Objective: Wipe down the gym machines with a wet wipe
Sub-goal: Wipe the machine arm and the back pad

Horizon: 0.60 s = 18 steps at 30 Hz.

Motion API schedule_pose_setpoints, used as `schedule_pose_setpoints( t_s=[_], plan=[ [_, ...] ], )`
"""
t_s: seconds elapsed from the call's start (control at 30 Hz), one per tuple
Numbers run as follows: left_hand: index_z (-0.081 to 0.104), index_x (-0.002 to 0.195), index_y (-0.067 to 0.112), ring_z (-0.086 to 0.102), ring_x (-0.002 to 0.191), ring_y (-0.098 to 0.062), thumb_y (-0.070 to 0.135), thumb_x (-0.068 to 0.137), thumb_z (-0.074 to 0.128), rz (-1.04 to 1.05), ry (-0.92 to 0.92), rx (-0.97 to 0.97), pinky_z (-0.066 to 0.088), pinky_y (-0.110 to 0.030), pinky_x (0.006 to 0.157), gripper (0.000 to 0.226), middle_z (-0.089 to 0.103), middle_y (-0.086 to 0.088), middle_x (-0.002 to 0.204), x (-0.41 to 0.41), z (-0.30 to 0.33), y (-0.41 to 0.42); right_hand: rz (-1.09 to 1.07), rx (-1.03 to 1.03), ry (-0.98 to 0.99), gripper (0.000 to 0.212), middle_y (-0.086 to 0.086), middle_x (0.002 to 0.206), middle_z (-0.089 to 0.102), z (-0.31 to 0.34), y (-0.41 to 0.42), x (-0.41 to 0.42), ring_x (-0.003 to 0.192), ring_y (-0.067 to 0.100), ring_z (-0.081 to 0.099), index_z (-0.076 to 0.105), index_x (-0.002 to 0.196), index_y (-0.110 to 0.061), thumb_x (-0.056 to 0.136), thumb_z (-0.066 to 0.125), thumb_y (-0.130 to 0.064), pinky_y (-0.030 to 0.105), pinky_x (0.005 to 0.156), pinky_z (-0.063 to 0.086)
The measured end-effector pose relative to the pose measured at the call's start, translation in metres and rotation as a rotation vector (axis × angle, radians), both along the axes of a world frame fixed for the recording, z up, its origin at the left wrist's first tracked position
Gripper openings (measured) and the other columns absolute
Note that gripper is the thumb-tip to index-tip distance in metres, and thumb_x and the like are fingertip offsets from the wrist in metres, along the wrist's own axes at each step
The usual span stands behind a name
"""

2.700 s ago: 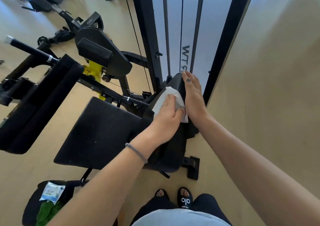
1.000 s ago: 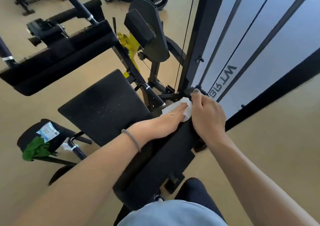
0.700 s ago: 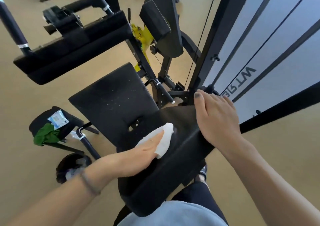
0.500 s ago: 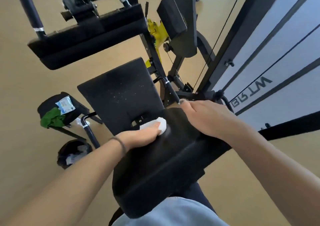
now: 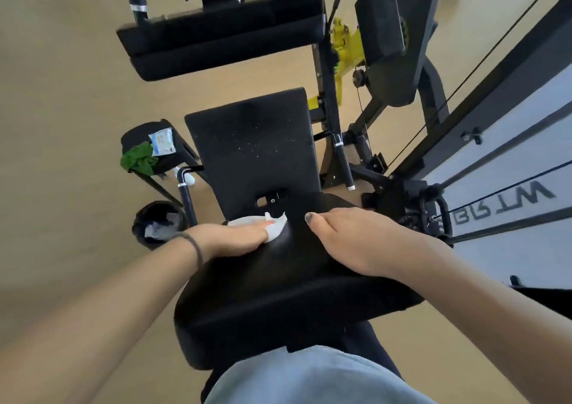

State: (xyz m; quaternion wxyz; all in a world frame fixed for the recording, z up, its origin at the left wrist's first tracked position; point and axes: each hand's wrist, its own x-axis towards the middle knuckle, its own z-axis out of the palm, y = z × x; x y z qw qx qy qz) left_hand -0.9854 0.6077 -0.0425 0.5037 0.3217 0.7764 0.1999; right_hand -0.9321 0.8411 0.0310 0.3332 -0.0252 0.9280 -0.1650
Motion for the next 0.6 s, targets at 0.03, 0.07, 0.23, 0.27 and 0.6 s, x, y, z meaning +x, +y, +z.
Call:
schedule_pose_setpoints(
  t_s=[0.03, 0.07, 0.23, 0.27, 0.6],
  plan=[
    [0.020, 0.160, 0.020, 0.016, 0.154, -0.021, 0.036, 0.108, 0.033, 0.046, -0.063, 0.032, 0.014, -0.028, 0.122, 0.056, 0.023, 0.005, 0.163, 0.003, 0.002, 0.008, -0.015, -0.002, 0.036, 0.046, 0.011, 0.098, 0.062, -0.002, 0.000, 0.002, 0.092, 0.030, 0.059, 0.055, 0.104, -0.015, 0.109, 0.016, -0.040, 0.046, 0.086, 0.051],
    [0.014, 0.161, 0.032, 0.010, 0.155, -0.013, 0.036, 0.106, 0.032, 0.127, -0.150, 0.023, 0.010, -0.028, 0.124, 0.057, 0.016, 0.015, 0.165, 0.002, 0.008, 0.023, -0.023, -0.005, 0.070, 0.044, 0.010, 0.093, 0.060, -0.004, 0.000, 0.003, 0.088, 0.031, 0.058, 0.052, 0.097, -0.015, 0.109, 0.017, -0.039, 0.047, 0.083, 0.050],
    [0.016, 0.160, 0.037, 0.001, 0.147, 0.011, 0.031, 0.108, 0.025, 0.303, -0.320, 0.086, -0.002, -0.023, 0.123, 0.053, 0.004, 0.031, 0.160, 0.001, -0.004, 0.019, -0.004, -0.016, 0.161, 0.042, 0.010, 0.094, 0.061, -0.005, -0.004, 0.005, 0.089, 0.031, 0.056, 0.056, 0.102, -0.017, 0.107, 0.019, -0.037, 0.047, 0.084, 0.047],
    [0.018, 0.160, 0.033, 0.005, 0.148, 0.008, 0.035, 0.109, 0.022, 0.355, -0.365, 0.145, 0.001, -0.023, 0.123, 0.050, 0.006, 0.029, 0.160, -0.003, -0.009, 0.007, 0.012, -0.003, 0.143, 0.042, 0.010, 0.101, 0.064, -0.003, -0.003, 0.004, 0.093, 0.030, 0.057, 0.058, 0.109, -0.018, 0.108, 0.019, -0.036, 0.046, 0.088, 0.047],
    [0.035, 0.147, 0.057, 0.022, 0.141, 0.006, 0.069, 0.091, 0.031, 0.310, -0.280, -0.025, 0.009, -0.027, 0.123, 0.057, 0.028, 0.036, 0.152, 0.006, 0.032, 0.016, 0.188, 0.085, 0.184, 0.041, -0.001, 0.141, 0.058, 0.001, -0.002, 0.007, 0.134, 0.023, 0.050, 0.037, 0.151, -0.025, 0.112, 0.026, -0.025, 0.046, 0.118, 0.032]
  ],
)
